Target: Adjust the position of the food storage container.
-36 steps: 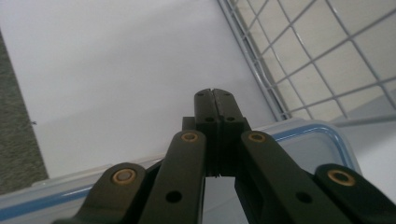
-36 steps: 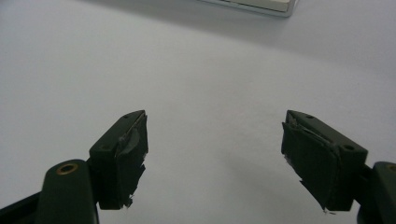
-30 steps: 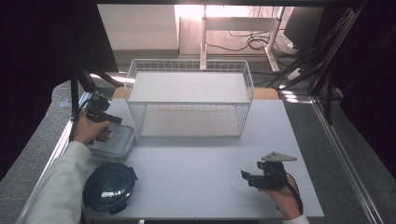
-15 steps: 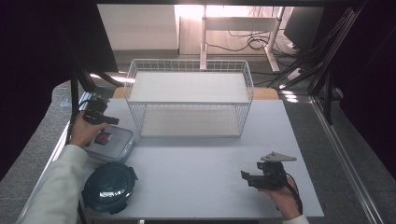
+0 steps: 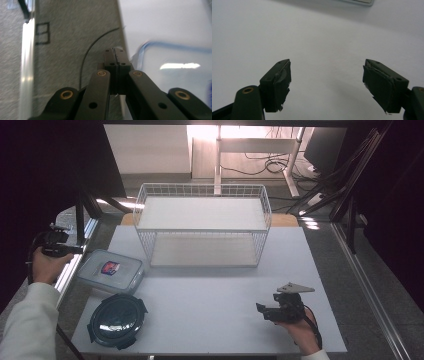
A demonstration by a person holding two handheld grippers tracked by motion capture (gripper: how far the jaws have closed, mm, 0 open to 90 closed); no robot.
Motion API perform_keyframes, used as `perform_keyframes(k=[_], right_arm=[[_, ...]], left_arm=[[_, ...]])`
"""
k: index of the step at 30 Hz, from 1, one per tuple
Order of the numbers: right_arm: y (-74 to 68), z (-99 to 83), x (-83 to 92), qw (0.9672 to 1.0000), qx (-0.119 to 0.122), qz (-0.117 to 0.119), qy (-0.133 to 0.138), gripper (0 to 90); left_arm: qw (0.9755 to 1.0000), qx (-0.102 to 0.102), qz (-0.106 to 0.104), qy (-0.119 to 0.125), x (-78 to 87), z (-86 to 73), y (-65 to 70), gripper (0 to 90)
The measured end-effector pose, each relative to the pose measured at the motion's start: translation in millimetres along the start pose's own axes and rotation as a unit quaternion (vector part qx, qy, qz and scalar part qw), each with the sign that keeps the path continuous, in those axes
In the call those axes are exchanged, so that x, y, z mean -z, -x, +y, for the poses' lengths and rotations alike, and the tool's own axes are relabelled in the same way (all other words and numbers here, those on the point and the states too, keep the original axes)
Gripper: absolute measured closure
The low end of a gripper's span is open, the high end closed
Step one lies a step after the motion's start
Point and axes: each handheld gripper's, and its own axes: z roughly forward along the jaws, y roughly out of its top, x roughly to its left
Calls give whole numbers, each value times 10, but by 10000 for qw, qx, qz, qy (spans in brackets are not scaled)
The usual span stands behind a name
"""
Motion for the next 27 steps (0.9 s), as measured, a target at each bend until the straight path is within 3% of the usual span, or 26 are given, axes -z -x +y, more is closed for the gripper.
perform_keyframes(k=[13,17,19,27], right_arm=[[15,-6,5,10000,-51,16,10,224],[6,-4,7,10000,-46,32,2,224],[1,0,10,10000,-23,43,18,224],[-11,4,6,10000,-23,57,9,225]], left_arm=[[9987,-95,-125,-479,-83,-325,-76,900],[9980,-74,-357,-509,-83,-415,-63,900],[9983,-105,-272,-504,-78,-439,-39,900],[9974,-108,-516,-497,-42,-515,33,900]])
